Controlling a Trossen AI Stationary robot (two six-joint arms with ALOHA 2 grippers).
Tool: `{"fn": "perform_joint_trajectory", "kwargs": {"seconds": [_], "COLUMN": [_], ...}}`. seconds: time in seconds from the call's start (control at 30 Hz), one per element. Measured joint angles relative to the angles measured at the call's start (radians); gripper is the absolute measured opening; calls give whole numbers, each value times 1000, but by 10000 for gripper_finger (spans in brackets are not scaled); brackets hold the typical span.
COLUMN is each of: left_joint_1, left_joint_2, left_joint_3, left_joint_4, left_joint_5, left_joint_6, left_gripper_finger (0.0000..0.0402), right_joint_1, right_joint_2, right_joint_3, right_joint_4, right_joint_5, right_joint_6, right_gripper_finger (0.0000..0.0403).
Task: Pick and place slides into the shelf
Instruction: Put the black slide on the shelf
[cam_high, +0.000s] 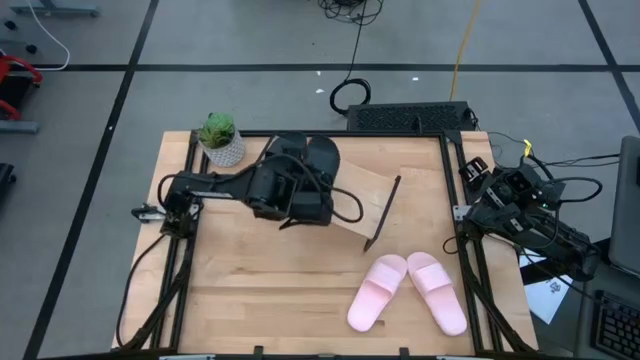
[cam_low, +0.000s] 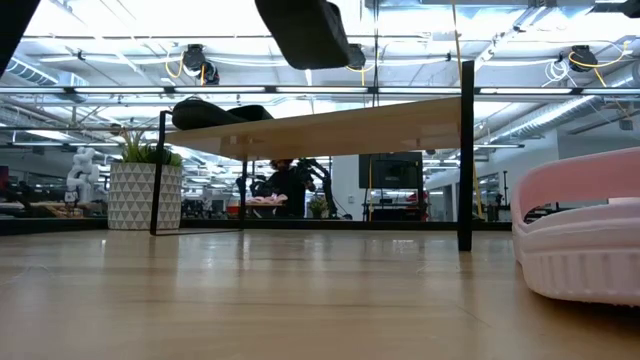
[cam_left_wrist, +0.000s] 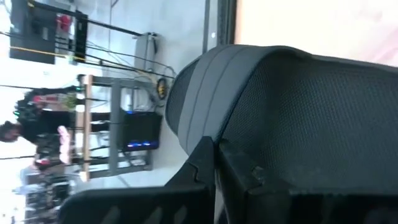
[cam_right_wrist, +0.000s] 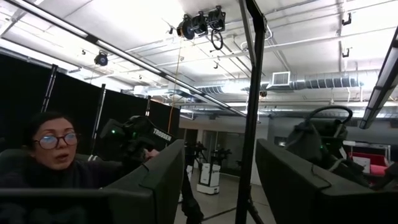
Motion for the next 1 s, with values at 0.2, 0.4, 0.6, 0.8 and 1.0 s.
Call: {"fn": "perform_joint_trajectory", "kwargs": {"seconds": [0.2, 0.4, 0.6, 0.8, 1.0], "left_joint_1": [2, 2, 0, 3, 21], "left_joint_2": [0, 0, 0, 0, 1], "left_joint_3": [0, 0, 0, 0, 0], "left_joint_4": [2, 6, 105, 120, 123], "left_joint_5": [-21, -35, -35, -17, 19], "left_joint_6": [102, 139, 248, 291, 294], "left_gripper_finger": [0, 0, 0, 0, 0], "right_joint_1": [0, 0, 0, 0, 0], "right_joint_2": [0, 0, 0, 0, 0], "right_joint_3": [0, 0, 0, 0, 0], "right_joint_4": [-25, -85, -100, -100, -99], "right_joint_5": [-4, -12, -26, -26, -26], "right_joint_6": [-39, -84, -89, -89, -67], "right_gripper_finger": [187, 187, 187, 187, 187]}}
